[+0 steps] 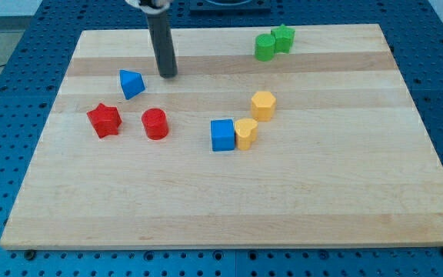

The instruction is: Place the red circle into the bottom left side of the green circle

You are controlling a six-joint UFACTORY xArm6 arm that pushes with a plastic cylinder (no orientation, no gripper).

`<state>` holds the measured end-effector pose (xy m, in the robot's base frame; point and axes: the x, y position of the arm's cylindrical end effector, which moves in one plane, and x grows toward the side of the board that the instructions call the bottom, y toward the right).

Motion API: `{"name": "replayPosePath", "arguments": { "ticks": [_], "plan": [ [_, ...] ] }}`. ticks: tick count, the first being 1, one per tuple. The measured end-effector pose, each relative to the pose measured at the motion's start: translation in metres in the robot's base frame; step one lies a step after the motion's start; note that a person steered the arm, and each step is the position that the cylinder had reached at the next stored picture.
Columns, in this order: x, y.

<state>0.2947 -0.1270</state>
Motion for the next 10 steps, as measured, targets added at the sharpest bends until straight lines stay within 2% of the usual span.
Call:
{"name": "replayPosePath", "arguments": {
  "ticks": [1, 2, 3, 4, 5, 7, 8, 10],
  "plan": [
    [0.006, -0.089],
    [0.046, -0.096],
    [0.057, -0.036],
    [0.098, 0.015],
    [0.109, 0.094],
    [0.078, -0.03],
    [0.04, 0.007],
    [0.162, 0.085]
  ]
}}
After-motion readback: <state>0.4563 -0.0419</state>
